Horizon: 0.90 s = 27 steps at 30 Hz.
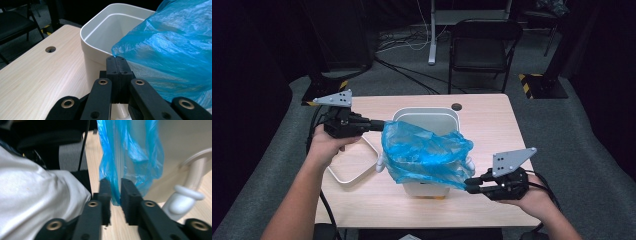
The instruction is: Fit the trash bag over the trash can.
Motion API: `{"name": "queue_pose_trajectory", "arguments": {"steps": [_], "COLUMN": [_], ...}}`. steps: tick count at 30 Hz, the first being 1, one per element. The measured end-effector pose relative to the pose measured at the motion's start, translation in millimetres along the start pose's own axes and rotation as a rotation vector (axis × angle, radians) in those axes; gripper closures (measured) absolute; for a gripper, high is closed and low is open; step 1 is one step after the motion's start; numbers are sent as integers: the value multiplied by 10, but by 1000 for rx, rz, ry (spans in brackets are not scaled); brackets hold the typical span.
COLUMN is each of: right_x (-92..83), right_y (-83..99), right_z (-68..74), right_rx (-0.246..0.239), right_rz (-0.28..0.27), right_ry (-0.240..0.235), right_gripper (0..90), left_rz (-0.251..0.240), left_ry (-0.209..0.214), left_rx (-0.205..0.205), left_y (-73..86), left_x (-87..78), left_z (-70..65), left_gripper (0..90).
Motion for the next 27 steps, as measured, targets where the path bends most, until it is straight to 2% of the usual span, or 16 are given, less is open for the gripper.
{"name": "queue_pose_trajectory", "arguments": {"steps": [5, 6, 10, 14, 20, 24, 27], "right_x": [-217, -217, -376, -452, -501, -488, -445], "right_y": [-64, -64, -161, -287, -487, -587, -628], "right_z": [-28, -28, -88, -165, -277, -343, -401], "right_rx": [17, 17, 18, 14, -4, -5, 11], "right_rz": [-51, -51, -73, -87, -107, -112, -111], "right_ry": [34, 34, 92, 134, 161, 158, 111], "right_gripper": [707, 707, 649, 594, 516, 483, 478], "left_rz": [-1, -1, 1, 2, 6, 9, 5], "left_ry": [-3, -3, -3, -3, 4, 3, 2], "left_rx": [18, 18, 24, 20, 27, 32, 36], "left_y": [-12, -12, -9, -6, -5, -10, -20], "left_x": [-49, -49, -77, -82, -77, -87, -98], "left_z": [-51, -51, -61, -48, -69, -86, -90], "left_gripper": [896, 896, 896, 896, 896, 896, 896]}}
Point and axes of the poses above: each handheld gripper's, and its own axes: x roughly forward along the jaws, y roughly out of its underside, z roughly to its left, the point moved 1 cm from there along x, roughly forward along the jaws, and after that the axes turned 14 degrees about -x, right-handed, at the moved point
